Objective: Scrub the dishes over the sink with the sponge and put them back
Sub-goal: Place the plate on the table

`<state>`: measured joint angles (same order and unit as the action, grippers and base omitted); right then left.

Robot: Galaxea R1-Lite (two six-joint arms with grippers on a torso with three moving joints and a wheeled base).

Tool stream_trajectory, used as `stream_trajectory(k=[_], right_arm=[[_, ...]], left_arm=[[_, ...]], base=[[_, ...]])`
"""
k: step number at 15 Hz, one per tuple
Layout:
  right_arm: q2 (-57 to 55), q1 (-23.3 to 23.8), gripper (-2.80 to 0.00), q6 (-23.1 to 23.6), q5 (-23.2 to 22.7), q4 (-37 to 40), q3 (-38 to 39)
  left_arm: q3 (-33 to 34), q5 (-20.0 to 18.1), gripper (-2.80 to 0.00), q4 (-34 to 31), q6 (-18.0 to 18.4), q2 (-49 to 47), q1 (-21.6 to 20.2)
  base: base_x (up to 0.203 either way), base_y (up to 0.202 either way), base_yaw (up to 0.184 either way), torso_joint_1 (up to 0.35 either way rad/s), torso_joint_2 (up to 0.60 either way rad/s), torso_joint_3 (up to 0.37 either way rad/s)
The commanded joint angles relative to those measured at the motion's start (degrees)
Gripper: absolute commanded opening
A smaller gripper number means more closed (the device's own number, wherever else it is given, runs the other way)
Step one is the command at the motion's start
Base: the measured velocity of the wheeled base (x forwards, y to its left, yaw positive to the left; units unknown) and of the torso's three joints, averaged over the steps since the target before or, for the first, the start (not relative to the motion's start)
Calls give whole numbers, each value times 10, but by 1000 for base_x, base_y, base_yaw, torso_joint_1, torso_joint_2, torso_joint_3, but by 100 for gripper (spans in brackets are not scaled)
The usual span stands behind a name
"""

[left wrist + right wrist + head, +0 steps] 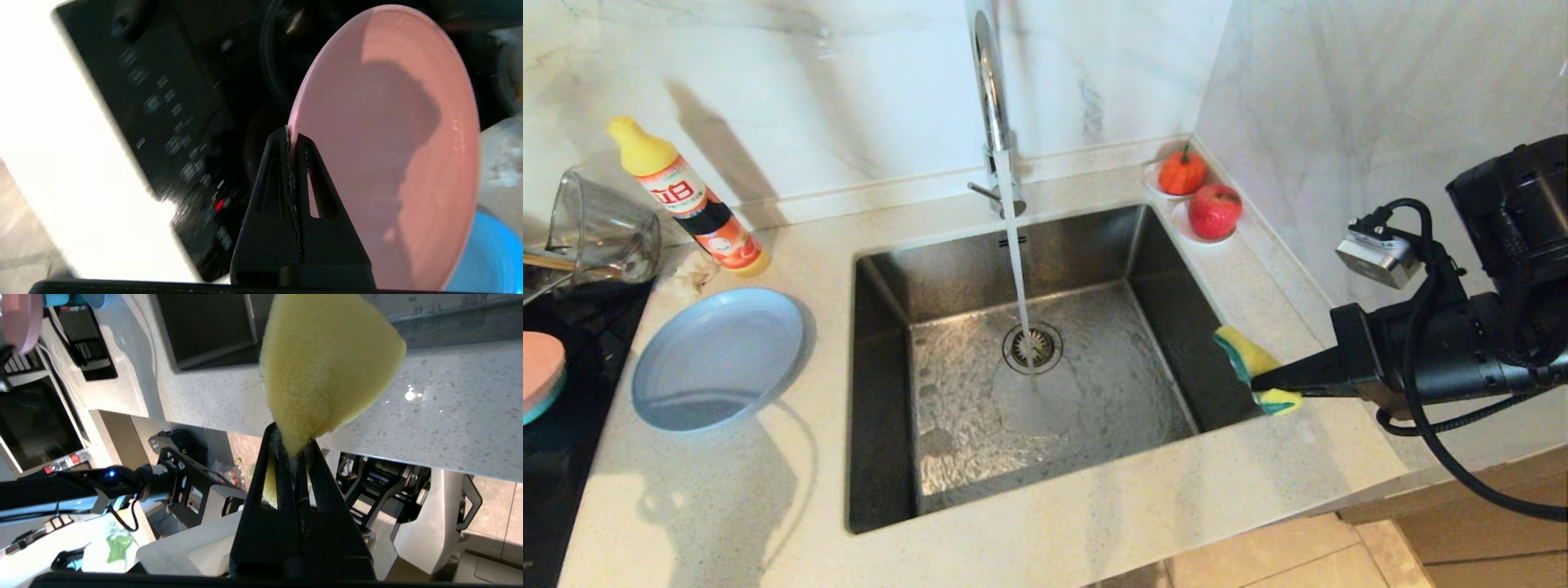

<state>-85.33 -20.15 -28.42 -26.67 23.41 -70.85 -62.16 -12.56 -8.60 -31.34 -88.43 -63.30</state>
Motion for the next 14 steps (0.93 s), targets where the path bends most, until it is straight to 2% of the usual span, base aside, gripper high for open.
stream_trajectory(k=[1, 4, 6, 10, 11, 14], right_arm=[[5, 4, -280, -1, -3, -17, 20], [3, 5, -280, 18, -2, -19, 33], [2, 6, -280, 18, -2, -19, 34], [11, 7, -280, 21, -2, -19, 38], [12, 7, -280, 21, -2, -19, 38], [17, 7, -280, 20, -2, -19, 44]], left_arm=[[-10, 0, -280, -27, 2, 7, -24], [4, -1, -280, -47, 12, -10, -47], [28, -2, -280, -68, 22, -7, -48], [74, -5, -280, -70, 31, 13, -48], [85, -9, -280, -69, 33, 32, -48], [98, -54, -280, -75, 34, 82, -48]], base=[[0, 0, 0, 0, 0, 0], [0, 0, 0, 0, 0, 0], [0, 0, 0, 0, 0, 0], [0, 0, 0, 0, 0, 0], [0, 0, 0, 0, 0, 0], [0, 0, 0, 0, 0, 0]])
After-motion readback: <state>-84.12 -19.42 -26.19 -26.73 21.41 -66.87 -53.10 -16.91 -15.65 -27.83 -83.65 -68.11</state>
